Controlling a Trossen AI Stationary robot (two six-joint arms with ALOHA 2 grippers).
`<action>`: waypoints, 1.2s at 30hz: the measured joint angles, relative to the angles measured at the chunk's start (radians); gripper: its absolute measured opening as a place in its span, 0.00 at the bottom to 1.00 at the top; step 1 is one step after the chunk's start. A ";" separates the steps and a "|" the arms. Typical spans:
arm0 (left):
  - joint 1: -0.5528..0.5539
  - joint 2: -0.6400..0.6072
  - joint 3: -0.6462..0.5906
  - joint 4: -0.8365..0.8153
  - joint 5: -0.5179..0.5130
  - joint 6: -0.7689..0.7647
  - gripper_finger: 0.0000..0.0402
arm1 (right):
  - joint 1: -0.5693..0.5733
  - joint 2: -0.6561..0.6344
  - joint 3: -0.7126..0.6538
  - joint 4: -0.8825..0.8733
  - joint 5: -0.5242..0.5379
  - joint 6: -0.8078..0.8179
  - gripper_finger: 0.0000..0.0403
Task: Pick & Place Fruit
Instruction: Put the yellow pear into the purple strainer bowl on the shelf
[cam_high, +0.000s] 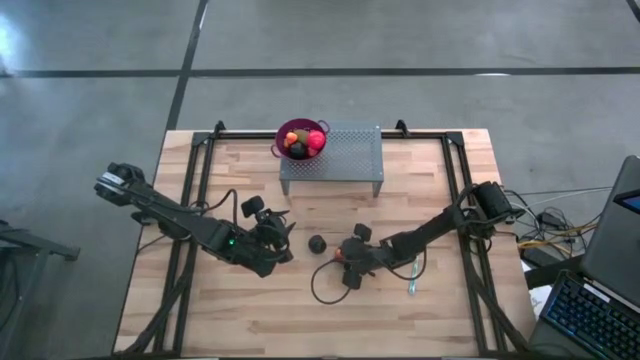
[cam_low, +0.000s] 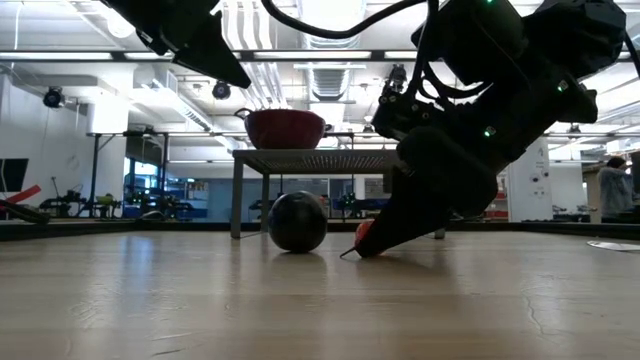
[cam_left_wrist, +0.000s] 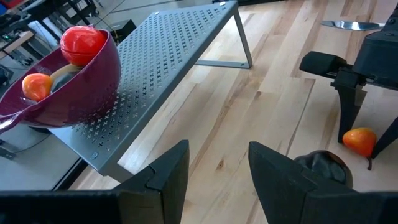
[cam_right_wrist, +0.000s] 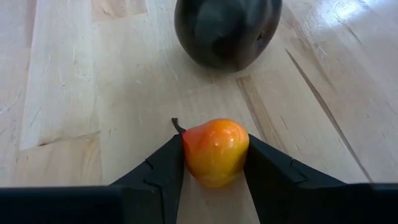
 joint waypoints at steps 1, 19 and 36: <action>0.000 0.000 0.000 0.000 0.000 0.000 0.43 | 0.000 0.000 0.000 0.000 0.000 0.000 0.35; 0.000 0.000 0.000 -0.003 0.001 0.000 0.43 | 0.000 -0.027 -0.002 -0.021 -0.002 -0.019 0.35; 0.001 0.000 0.000 -0.006 0.005 -0.106 0.43 | 0.005 -0.029 -0.001 -0.024 -0.053 -0.017 0.35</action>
